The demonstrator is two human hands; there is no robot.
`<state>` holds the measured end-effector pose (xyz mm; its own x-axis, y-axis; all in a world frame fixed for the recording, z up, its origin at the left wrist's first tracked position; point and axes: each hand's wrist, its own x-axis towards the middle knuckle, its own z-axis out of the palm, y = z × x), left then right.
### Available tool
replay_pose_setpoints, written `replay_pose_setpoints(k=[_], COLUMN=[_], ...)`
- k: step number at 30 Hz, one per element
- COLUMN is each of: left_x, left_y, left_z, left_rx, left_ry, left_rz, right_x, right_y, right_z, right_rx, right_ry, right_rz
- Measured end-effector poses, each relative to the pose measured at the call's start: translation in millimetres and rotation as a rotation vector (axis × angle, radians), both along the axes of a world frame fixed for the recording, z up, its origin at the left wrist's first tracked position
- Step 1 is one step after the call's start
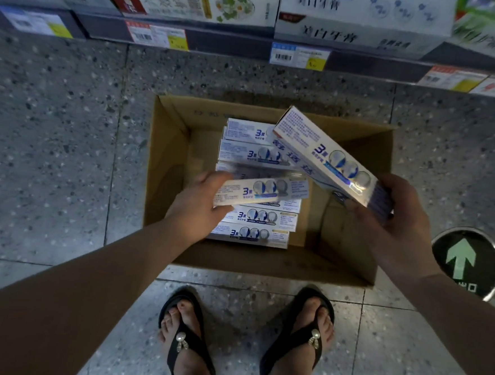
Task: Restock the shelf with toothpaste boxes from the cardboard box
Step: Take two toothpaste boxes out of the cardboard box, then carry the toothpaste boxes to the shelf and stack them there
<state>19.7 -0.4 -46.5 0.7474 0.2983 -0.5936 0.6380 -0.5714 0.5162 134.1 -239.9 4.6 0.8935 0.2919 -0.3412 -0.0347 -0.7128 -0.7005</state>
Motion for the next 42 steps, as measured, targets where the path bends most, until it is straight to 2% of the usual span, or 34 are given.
replay_pose_setpoints(k=[6, 11, 18, 25, 29, 34, 37, 42], left_x=[-25.5, -49.2, -85.1, -134.9, -175.4, -242.3, -291.3, -399.4], left_y=[7.4, 17.4, 48.6, 55.9, 59.6, 78.9, 103.3, 163.9], left_z=[92.2, 196.4, 367.9, 549.3, 621.8, 687.3, 714.5, 754.4], left_rx=[-0.016, -0.092, -0.093, -0.006, -0.011, -0.021, 0.019, 0.087], left_ry=[-0.072, -0.154, -0.277, -0.439, -0.559, -0.666, -0.707, -0.732], left_rz=[0.115, 0.330, 0.462, 0.661, 0.789, 0.983, 1.055, 1.114], right_x=[11.4, 15.6, 21.4, 0.6, -26.0, -75.4, -116.1, -214.6], right_y=[22.6, 53.3, 105.3, 146.7, 182.8, 232.8, 274.1, 372.3], right_z=[92.3, 190.8, 368.5, 547.5, 629.0, 706.9, 740.5, 771.6], right_rx=[0.042, 0.080, 0.197, 0.309, 0.352, 0.407, 0.447, 0.462], right_ry=[-0.029, -0.089, -0.219, -0.213, -0.267, -0.243, -0.179, -0.249], right_rz=[0.115, 0.245, 0.471, 0.671, 0.752, 0.924, 0.993, 1.082])
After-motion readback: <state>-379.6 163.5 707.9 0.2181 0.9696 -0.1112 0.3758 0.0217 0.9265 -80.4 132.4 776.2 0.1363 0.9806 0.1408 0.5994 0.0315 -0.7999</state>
